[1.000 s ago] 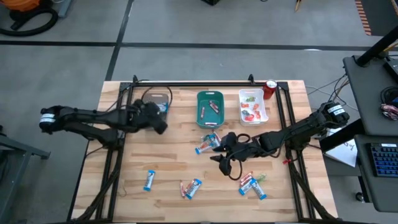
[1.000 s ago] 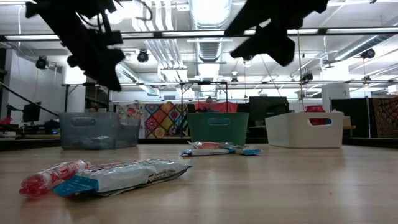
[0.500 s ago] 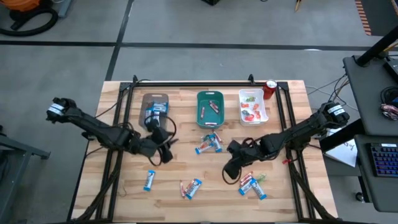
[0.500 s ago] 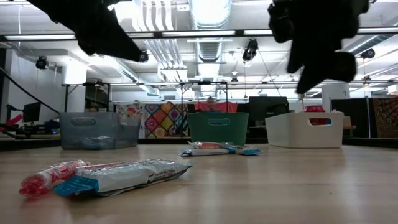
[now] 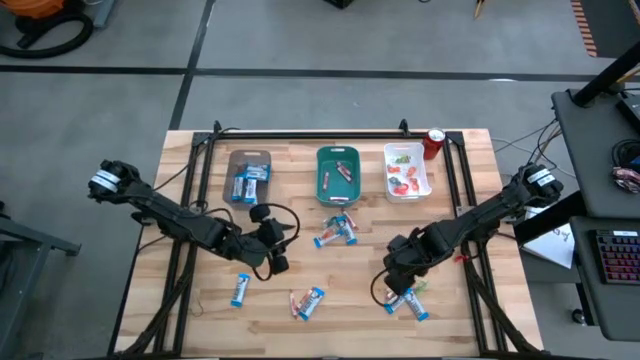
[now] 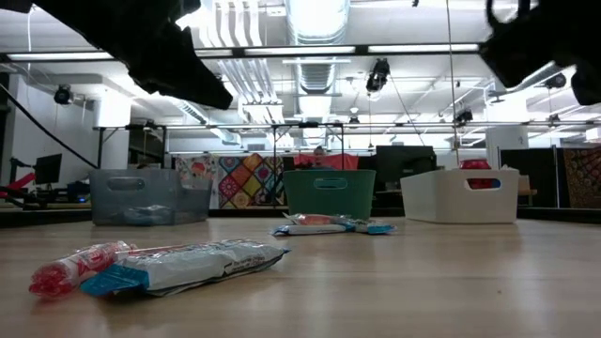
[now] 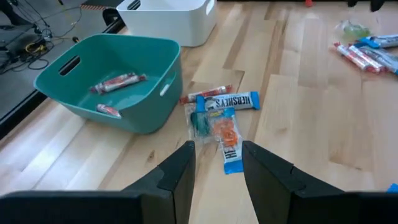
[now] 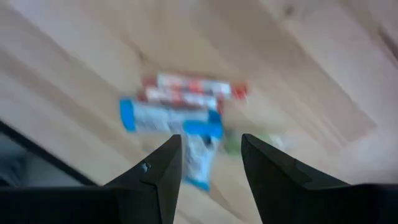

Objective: Sort candy
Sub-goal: Put the green gummy into the white bin

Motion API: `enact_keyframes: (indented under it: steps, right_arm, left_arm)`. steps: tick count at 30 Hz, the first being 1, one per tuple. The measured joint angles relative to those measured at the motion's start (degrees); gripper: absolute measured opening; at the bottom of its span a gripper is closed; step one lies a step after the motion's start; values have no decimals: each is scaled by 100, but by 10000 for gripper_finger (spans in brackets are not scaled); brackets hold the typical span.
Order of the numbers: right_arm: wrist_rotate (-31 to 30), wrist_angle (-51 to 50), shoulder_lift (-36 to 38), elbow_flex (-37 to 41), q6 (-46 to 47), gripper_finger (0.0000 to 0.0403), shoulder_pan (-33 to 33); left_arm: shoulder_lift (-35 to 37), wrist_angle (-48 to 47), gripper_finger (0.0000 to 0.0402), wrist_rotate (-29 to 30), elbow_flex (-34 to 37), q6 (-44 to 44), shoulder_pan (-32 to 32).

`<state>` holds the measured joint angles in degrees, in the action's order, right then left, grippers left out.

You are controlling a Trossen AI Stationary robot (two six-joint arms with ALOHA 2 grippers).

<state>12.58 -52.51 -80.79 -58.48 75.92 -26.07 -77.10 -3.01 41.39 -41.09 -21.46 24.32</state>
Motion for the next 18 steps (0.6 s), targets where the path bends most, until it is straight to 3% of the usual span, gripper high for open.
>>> enact_keyframes:
  steps: [3, 7, 9, 13, 18]
  right_arm:
    - [110, -127, 0, 0, -1122, 153, -178]
    - [-505, -332, -9, -9, -2783, 147, -582]
    - [-532, -477, -47, 10, -3380, 146, -818]
    - [-522, -588, -94, 26, -3673, 146, -1257]
    - [-789, -569, -96, 26, -3407, 146, -1594]
  left_arm:
    - [18, 7, 116, 7, -28, 39, 0]
    - [86, 5, 116, 7, -56, 110, 1]
    - [109, 8, 116, 7, -77, 108, 4]
    - [94, 5, 116, 7, -89, 106, 38]
    - [61, -1, 116, 4, -89, 106, 39]
